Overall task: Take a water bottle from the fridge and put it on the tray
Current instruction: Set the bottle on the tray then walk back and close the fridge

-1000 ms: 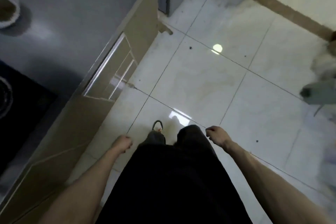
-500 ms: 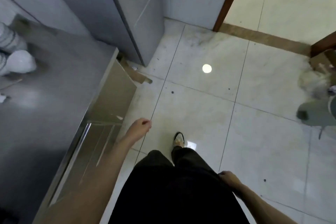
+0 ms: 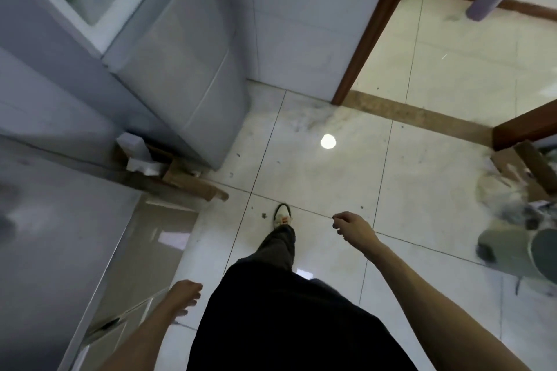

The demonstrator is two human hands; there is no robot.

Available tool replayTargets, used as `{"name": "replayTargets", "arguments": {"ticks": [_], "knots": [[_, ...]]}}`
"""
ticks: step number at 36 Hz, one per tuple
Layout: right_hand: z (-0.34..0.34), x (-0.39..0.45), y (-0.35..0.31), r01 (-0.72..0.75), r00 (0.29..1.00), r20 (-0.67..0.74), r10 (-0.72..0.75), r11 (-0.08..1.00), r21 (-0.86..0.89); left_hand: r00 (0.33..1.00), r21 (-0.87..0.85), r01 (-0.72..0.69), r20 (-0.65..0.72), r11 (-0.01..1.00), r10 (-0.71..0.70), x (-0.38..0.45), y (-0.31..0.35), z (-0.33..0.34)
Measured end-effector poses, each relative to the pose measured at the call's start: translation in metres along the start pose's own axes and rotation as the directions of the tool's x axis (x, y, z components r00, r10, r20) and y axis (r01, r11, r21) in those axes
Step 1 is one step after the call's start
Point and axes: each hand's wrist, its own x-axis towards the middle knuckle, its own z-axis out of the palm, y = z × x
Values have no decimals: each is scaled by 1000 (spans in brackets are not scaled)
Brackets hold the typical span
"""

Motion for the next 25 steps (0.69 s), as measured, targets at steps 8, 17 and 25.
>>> {"name": "replayTargets", "arguments": {"ticks": [8, 17, 25], "knots": [[-87, 41, 1, -176, 984, -21, 175, 967, -185, 953, 181, -300, 26, 936, 301, -30, 275, -2], [-182, 127, -21, -329, 929, 49, 367, 879, -346, 575, 419, -754, 46, 507, 817, -110, 563, 18], [-301, 232, -158, -128, 990, 33, 135, 979, -157, -148, 718, -695, -200, 42, 969, -192, 792, -10]]}}
